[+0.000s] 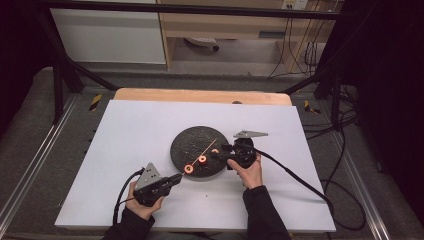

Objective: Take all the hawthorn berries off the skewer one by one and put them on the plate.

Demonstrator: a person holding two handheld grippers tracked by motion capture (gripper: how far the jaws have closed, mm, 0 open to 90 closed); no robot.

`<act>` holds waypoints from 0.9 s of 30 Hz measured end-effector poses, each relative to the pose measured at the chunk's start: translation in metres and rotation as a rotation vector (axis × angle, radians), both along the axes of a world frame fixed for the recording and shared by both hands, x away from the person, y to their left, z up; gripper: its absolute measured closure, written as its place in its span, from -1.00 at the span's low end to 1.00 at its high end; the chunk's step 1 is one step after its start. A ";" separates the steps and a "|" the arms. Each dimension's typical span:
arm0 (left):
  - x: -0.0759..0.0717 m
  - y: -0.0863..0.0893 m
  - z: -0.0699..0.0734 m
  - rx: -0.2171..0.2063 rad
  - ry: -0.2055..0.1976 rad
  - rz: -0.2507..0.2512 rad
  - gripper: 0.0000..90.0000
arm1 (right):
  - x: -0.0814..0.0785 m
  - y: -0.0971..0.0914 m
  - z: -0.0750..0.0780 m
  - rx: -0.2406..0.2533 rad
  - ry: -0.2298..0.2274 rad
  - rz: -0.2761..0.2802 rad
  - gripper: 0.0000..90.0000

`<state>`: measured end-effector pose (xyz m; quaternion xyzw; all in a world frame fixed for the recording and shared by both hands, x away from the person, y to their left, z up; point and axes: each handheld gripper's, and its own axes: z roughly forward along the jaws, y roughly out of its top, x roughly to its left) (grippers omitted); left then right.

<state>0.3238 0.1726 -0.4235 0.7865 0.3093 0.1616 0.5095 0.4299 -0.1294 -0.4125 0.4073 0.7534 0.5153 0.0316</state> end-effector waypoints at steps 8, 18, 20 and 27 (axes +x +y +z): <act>0.000 -0.001 0.000 0.005 0.001 -0.001 0.96 | -0.017 0.001 0.006 0.012 -0.022 0.029 -0.75; -0.001 -0.005 -0.002 0.013 0.002 -0.012 0.96 | -0.036 0.009 0.001 0.017 -0.030 0.070 -0.90; -0.001 -0.006 -0.002 0.013 0.002 -0.014 0.96 | -0.039 0.010 -0.001 0.015 -0.033 0.073 -0.90; -0.003 -0.011 -0.003 0.016 0.002 -0.028 0.96 | -0.045 0.013 -0.003 0.042 -0.039 0.085 -0.84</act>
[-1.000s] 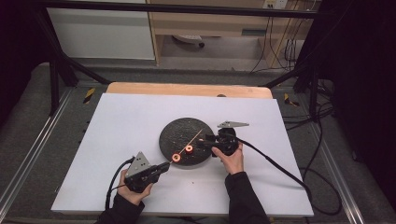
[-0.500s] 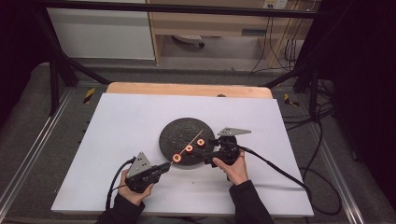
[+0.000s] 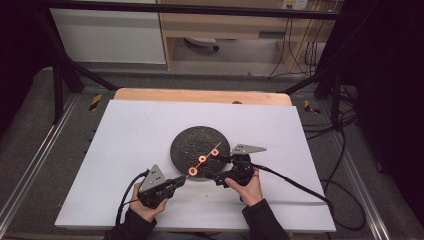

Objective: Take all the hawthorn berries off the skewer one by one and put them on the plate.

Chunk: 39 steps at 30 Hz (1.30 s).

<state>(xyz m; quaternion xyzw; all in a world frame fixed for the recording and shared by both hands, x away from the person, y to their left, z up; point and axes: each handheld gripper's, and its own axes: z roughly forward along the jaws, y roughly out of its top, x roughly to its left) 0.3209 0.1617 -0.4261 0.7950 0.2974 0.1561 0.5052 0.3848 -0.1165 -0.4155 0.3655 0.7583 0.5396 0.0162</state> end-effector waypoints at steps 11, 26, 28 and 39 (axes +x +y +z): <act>-0.005 -0.013 -0.002 0.019 -0.010 -0.031 0.96 | -0.008 0.006 -0.010 0.007 -0.005 0.039 -0.56; -0.008 -0.023 -0.003 0.023 -0.022 -0.049 0.96 | -0.014 0.011 -0.016 0.058 0.023 0.103 0.05; -0.008 -0.024 -0.003 0.024 -0.020 -0.052 0.96 | -0.014 0.011 -0.016 0.062 0.033 0.113 0.14; -0.008 -0.024 -0.004 0.026 -0.019 -0.054 0.96 | -0.015 0.010 -0.015 0.075 0.074 0.145 0.39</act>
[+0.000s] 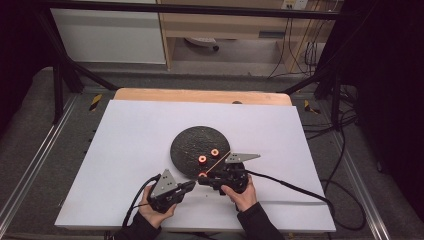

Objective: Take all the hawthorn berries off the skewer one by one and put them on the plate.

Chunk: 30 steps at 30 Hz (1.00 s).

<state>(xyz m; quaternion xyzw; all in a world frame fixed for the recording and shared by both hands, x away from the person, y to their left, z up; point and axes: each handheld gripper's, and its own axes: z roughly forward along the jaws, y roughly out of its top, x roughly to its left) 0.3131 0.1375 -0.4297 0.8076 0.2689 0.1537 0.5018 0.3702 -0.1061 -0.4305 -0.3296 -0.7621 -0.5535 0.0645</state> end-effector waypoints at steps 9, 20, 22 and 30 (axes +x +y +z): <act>-0.001 0.000 0.001 -0.003 0.001 -0.010 0.96 | 0.005 -0.019 0.006 0.037 -0.004 -0.069 0.39; -0.003 -0.003 0.000 0.002 0.004 -0.030 0.96 | 0.011 -0.049 0.015 0.060 -0.025 -0.140 0.39; -0.003 -0.004 0.000 0.004 0.004 -0.034 0.96 | 0.012 -0.054 0.016 0.068 -0.025 -0.153 0.39; -0.004 -0.006 -0.001 0.010 0.007 -0.047 0.96 | 0.017 -0.074 0.019 0.089 -0.033 -0.206 0.40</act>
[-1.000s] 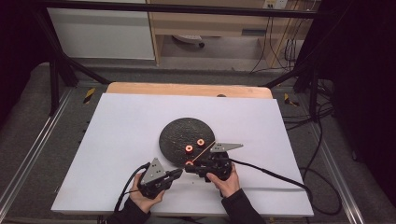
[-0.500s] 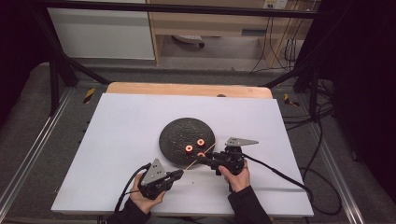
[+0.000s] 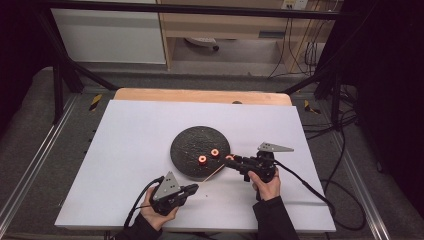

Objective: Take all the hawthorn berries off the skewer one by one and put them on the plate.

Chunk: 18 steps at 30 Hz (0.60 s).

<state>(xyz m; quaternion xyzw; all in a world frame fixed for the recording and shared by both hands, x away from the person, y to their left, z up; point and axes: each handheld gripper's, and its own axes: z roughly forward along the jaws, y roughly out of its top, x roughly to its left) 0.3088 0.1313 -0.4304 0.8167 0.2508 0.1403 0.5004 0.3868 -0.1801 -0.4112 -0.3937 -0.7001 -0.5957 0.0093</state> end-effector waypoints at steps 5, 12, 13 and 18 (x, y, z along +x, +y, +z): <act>0.000 -0.001 -0.001 0.005 0.004 -0.007 0.96 | 0.003 -0.016 0.004 0.012 -0.016 -0.052 0.40; 0.001 0.002 -0.001 0.004 0.008 -0.002 0.96 | 0.007 -0.038 0.009 -0.020 -0.041 -0.139 0.40; 0.001 0.003 -0.001 0.003 0.009 0.002 0.96 | 0.007 -0.038 0.009 -0.020 -0.041 -0.139 0.40; 0.004 0.012 0.001 -0.013 0.013 0.025 0.96 | 0.007 -0.045 0.008 -0.052 -0.042 -0.175 0.40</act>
